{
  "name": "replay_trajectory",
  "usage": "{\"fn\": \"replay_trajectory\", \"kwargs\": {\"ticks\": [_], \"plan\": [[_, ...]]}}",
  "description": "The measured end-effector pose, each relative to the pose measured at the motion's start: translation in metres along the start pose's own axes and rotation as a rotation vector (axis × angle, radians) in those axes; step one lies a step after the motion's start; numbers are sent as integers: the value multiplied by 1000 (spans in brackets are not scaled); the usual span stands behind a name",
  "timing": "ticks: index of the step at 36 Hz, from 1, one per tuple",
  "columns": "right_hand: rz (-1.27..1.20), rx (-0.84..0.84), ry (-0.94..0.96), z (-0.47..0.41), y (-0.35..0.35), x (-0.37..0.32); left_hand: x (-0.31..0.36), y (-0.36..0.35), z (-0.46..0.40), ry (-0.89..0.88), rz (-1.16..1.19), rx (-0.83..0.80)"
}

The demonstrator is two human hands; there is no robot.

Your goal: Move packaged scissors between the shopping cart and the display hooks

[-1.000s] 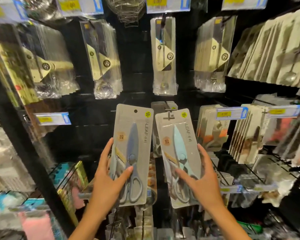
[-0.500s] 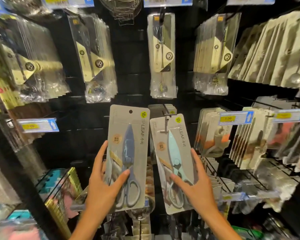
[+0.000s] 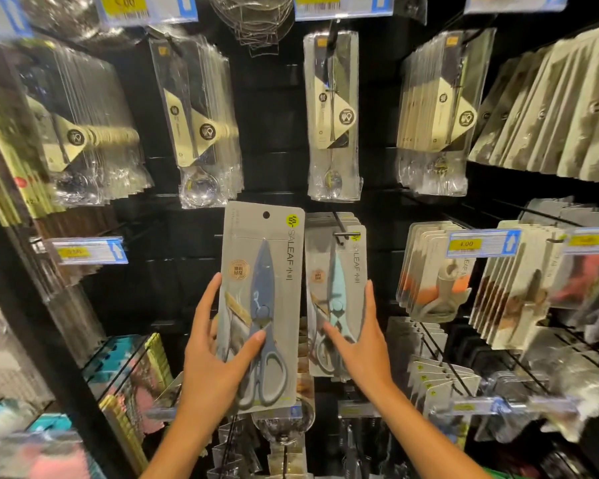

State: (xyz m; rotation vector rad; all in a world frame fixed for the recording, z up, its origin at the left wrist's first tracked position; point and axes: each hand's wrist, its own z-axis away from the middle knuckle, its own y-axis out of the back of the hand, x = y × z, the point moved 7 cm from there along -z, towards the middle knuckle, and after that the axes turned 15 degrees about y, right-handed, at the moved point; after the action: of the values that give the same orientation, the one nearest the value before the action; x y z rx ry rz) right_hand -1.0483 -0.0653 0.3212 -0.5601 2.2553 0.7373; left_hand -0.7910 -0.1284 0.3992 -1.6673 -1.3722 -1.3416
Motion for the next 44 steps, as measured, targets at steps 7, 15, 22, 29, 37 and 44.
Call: {"fn": "replay_trajectory", "kwargs": {"ticks": [7,15,22,29,37,44], "plan": [[107,-15,-35,-20,-16,7,8,5,-4,-13,10,-2],[103,-11,-60,-27,-21,16,14,13,-7,-26,19,-16],[10,44,65,-6,-6,-4,14,13,0,-28,8,4],[-325,-169,206,-4,-4,-81,24,5,3,-25,-1,35],[-458,-268,255,4,3,-117,22,-11,28,-10,-13,43],[-442,-289,201,25,9,-94,1,-24,47,59,-19,-40]]}}
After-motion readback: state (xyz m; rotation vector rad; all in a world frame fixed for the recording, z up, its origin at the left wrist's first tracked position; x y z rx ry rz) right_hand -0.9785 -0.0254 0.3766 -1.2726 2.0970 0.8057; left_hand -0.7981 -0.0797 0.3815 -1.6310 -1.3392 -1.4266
